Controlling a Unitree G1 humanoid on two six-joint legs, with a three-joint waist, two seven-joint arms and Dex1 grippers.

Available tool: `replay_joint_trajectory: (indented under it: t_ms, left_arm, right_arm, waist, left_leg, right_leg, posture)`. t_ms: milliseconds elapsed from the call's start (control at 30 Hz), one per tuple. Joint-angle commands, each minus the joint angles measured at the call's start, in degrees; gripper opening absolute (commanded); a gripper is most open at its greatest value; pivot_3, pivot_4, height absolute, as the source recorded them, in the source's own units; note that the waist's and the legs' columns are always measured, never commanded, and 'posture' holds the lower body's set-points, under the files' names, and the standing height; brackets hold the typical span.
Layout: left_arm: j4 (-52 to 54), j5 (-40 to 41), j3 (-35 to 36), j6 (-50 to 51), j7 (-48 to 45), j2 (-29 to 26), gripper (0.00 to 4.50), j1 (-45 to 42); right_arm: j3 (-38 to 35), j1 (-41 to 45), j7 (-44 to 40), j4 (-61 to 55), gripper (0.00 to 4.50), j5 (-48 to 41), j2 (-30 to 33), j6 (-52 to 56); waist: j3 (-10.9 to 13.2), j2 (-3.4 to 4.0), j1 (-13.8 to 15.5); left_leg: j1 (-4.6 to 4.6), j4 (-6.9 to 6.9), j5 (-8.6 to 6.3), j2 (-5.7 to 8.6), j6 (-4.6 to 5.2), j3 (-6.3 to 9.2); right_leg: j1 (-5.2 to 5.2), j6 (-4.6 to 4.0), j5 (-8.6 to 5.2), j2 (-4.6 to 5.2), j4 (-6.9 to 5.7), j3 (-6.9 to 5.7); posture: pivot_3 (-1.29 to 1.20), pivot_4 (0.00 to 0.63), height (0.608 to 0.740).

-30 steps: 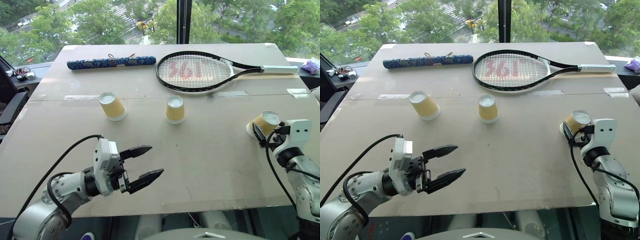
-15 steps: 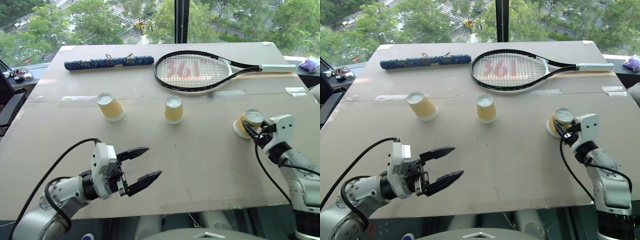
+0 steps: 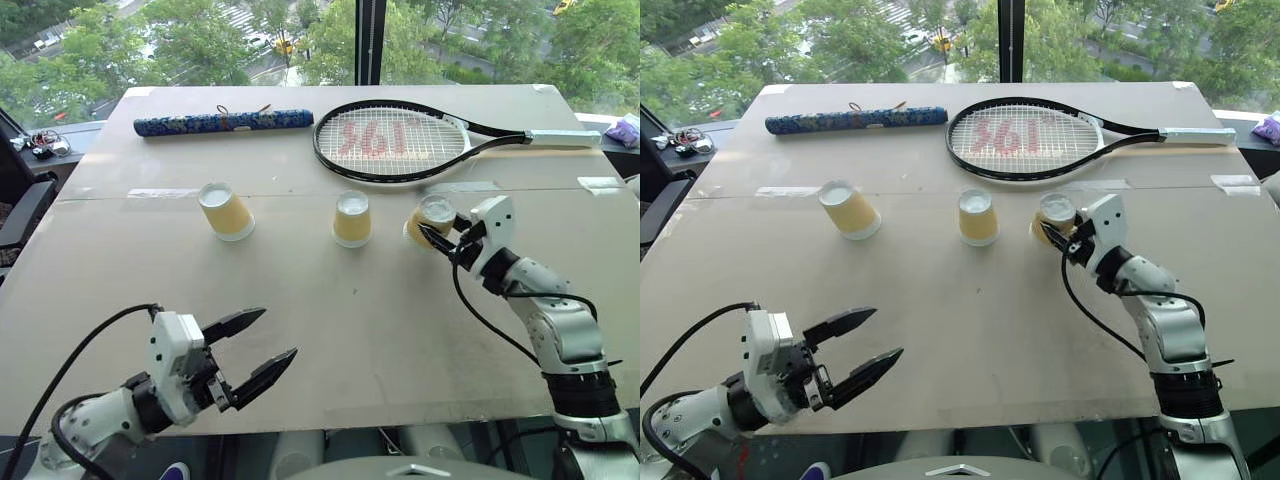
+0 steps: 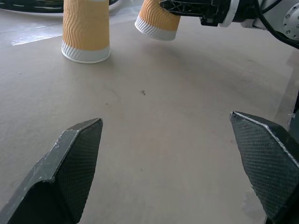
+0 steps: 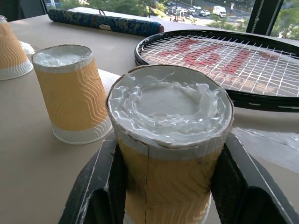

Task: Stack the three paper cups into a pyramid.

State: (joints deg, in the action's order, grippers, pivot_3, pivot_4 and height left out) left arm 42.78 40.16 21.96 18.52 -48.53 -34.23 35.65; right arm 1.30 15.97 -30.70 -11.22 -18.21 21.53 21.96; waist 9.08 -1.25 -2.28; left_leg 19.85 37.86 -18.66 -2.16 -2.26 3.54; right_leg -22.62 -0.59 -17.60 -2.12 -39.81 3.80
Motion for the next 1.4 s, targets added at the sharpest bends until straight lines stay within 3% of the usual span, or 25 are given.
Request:
replay_joint_trajectory:
  t_ms: [33, 367, 700, 933, 967, 1000, 1100, 1300, 1400]
  left_arm:
    - [3.7, 0.4, 1.2, -1.6, 0.3, 1.0, 4.5, 2.0]
    - [5.8, 1.9, 3.4, -3.9, -2.1, 1.3, 4.5, 6.6]
    - [3.6, 6.0, 6.9, -3.3, -6.8, -2.5, 4.5, 4.5]
    - [2.8, 6.9, 5.7, -1.6, -4.7, -2.8, 4.5, 0.2]
    - [2.7, 6.7, 5.2, -1.3, -4.3, -2.6, 4.5, -0.2]
    - [2.6, 6.5, 4.8, -1.1, -3.9, -2.5, 4.5, -0.6]
    - [1.8, 5.4, 3.1, 0.2, -1.1, -2.4, 4.5, -3.1]
    - [-3.1, 4.5, -2.0, 5.8, 5.6, -3.1, 4.5, -13.5]
    - [-10.8, -0.4, -7.2, 8.7, 9.1, -4.0, 4.5, -25.0]
  right_arm:
    - [1.1, 1.9, 0.5, -1.4, 1.65, 1.0, -0.6, 0.3]
    - [3.1, 3.0, 2.0, -1.6, 1.65, 2.6, -2.5, 1.7]
    - [3.3, 3.5, 2.2, 0.6, 1.65, 4.0, -3.7, 1.0]
    - [3.3, 3.1, 1.9, 0.6, 1.65, 4.0, -4.1, 1.5]
    - [3.6, 3.1, 1.7, 0.9, 2.61, 4.4, -4.0, 1.3]
    - [3.8, 3.1, 1.6, 1.0, 2.89, 4.7, -3.9, 1.2]
    - [3.7, 2.8, 1.4, 1.0, 4.33, 4.9, -3.4, 1.1]
    - [-1.5, -0.2, -1.7, -4.1, 4.42, 0.6, -0.4, -0.8]
    - [-4.9, -3.9, -9.4, -9.1, 4.42, -5.2, 4.2, -2.0]
  waist:
    - [0.0, 0.0, -0.1]
    - [0.0, 0.01, -0.1]
    - [0.0, 0.01, -0.1]
    - [0.0, 0.01, -0.1]
    - [0.0, 0.02, -0.2]
    - [0.0, 0.01, -0.2]
    - [0.0, 0.02, -0.1]
    - [0.0, 0.04, 0.3]
    - [0.1, 0.12, 0.5]
  left_leg:
    - [0.0, 0.0, 0.0, 0.0, 0.0, 0.0]
    - [0.0, 0.02, -0.02, 0.0, 0.03, 0.0]
    - [0.02, 0.11, -0.03, 0.0, 0.05, -0.03]
    - [0.03, 0.13, -0.04, 0.0, 0.07, 0.01]
    - [0.02, 0.13, -0.05, 0.0, 0.08, 0.01]
    - [0.02, 0.13, -0.05, 0.0, 0.09, 0.01]
    - [0.02, 0.13, -0.05, -0.01, 0.09, 0.03]
    - [0.12, 0.29, -0.06, 0.03, 0.1, 0.07]
    - [0.13, 0.34, -0.07, 0.03, 0.12, 0.15]
  right_leg:
    - [0.0, 0.0, 0.0, 0.0, 0.0, 0.01]
    - [-0.01, 0.0, 0.0, 0.0, 0.01, 0.04]
    - [0.0, 0.0, 0.0, 0.0, -0.01, -0.01]
    - [0.0, 0.0, 0.0, 0.0, -0.01, 0.0]
    - [0.0, 0.0, 0.0, 0.0, -0.01, 0.01]
    - [0.0, 0.01, 0.0, 0.0, -0.01, 0.02]
    - [0.0, 0.0, 0.0, 0.0, -0.02, 0.0]
    - [0.02, 0.02, 0.01, 0.04, -0.03, -0.13]
    - [0.02, 0.03, 0.02, 0.05, -0.05, -0.14]
  posture:
    - [0.0, 0.15, 0.74]
    - [0.0, 0.15, 0.74]
    - [0.0, 0.15, 0.74]
    - [0.0, 0.15, 0.74]
    - [0.0, 0.15, 0.74]
    - [0.0, 0.15, 0.74]
    - [0.0, 0.15, 0.74]
    - [0.0, 0.15, 0.74]
    - [0.0, 0.15, 0.74]
